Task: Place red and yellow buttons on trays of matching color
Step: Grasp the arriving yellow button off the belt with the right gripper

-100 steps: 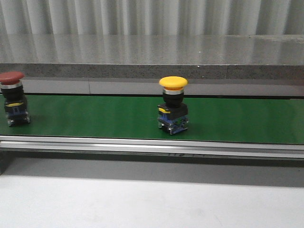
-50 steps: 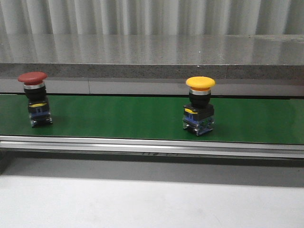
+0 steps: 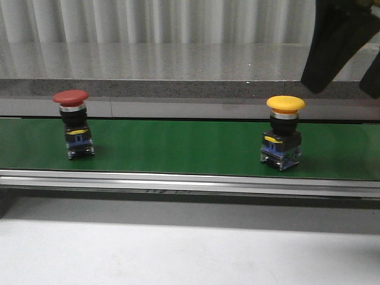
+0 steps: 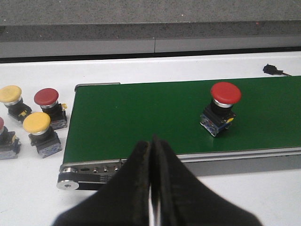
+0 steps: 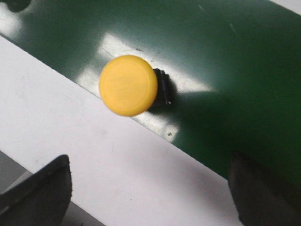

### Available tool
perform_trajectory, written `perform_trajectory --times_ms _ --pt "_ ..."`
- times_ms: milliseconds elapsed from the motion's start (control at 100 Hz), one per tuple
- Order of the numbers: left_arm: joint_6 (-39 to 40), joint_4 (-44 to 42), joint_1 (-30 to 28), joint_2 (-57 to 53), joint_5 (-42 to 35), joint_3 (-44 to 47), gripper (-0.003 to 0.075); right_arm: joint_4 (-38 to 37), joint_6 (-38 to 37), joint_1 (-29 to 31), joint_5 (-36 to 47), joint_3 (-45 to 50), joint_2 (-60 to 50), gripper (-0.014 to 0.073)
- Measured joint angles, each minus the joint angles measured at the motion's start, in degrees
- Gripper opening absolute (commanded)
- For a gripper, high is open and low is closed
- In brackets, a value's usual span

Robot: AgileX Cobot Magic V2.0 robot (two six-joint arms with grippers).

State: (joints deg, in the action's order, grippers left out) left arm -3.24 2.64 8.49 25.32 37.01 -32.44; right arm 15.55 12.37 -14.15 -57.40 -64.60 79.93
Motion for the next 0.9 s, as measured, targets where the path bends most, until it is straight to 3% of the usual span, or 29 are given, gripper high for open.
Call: perform_trajectory --times_ms 190,280,350,460,580,730,900 --pt "0.0 0.0 0.0 0.0 0.0 0.0 -0.002 0.0 0.53 -0.23 1.0 -1.16 5.69 0.0661" --pt "0.0 0.0 0.0 0.0 0.0 0.0 -0.002 0.0 1.67 -0.23 2.56 -1.16 7.34 0.061" --pt "0.0 0.0 0.0 0.0 0.0 0.0 -0.002 0.0 2.43 -0.23 3.54 -1.16 8.05 0.0502" --pt "0.0 0.0 0.0 0.0 0.0 0.0 -0.002 0.0 2.79 -0.23 4.97 -1.16 8.35 0.0235" --pt "0.0 0.0 0.0 0.0 0.0 0.0 -0.002 0.0 2.92 -0.23 6.06 -1.16 8.44 0.0072" --pt "0.0 0.0 0.0 0.0 0.0 0.0 -0.002 0.0 2.31 -0.23 7.47 -1.16 8.21 0.006" --pt "0.0 0.0 0.0 0.0 0.0 0.0 -0.002 -1.89 -3.77 -0.23 11.17 1.81 3.29 0.006"
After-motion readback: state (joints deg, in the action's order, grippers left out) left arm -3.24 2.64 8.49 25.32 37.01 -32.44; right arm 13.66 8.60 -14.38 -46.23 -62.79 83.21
